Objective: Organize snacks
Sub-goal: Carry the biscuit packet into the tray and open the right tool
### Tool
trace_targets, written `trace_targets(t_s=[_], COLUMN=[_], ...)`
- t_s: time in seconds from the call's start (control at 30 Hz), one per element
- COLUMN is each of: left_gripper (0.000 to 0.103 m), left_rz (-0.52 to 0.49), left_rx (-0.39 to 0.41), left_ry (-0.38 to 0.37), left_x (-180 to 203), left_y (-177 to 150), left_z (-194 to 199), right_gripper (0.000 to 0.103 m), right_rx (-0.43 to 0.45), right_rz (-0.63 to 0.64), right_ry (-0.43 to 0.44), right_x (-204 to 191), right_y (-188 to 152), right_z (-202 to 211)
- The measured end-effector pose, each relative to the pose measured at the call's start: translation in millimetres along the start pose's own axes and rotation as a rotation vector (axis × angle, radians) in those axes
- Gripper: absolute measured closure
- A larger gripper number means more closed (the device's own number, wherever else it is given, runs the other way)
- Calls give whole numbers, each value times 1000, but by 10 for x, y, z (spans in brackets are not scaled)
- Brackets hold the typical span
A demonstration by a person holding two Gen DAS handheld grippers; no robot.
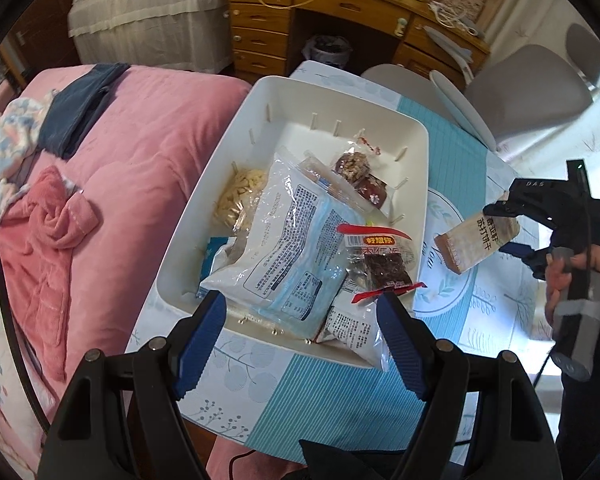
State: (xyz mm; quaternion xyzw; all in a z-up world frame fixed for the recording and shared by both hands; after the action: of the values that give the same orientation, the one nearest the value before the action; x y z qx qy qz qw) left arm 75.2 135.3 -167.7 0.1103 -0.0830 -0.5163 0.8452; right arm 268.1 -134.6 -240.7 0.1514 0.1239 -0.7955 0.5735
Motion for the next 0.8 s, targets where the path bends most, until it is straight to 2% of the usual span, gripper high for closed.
trace_targets(t_s=[0.2, 0.43, 0.6, 0.8], left_gripper=[27, 27, 27, 27], left_rz=[-128, -275, -333, -354], left_rx=[-24, -21, 1, 15], left_ry=[-82, -148, -170, -181], left_x=[3, 13, -74, -257], left_y=[60, 118, 208, 311], left_z=[-12, 26, 77, 91], right_gripper=[49, 49, 49, 49], right_rx=[67, 89, 80, 77], right_rz=[9, 31, 72, 148], right_ry=[43, 125, 161, 174], right_x=[-177, -486, -748, -1062], right_y=[-342, -785, -1055, -1312], right_z=[350, 532, 524, 430])
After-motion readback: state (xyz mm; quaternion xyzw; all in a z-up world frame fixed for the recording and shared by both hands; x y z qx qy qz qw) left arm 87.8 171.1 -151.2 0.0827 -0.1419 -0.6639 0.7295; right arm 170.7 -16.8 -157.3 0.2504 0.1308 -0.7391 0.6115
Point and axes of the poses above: each gripper's, at about its wrist camera, not at the fingertips, and z roughly against the way its jaws point, x to its right, y to its top, the point moved 6 cm from there along -z, roughly the way its jaws point, and after that the axes turned 5 degrees about y, right-handed, at the moved point
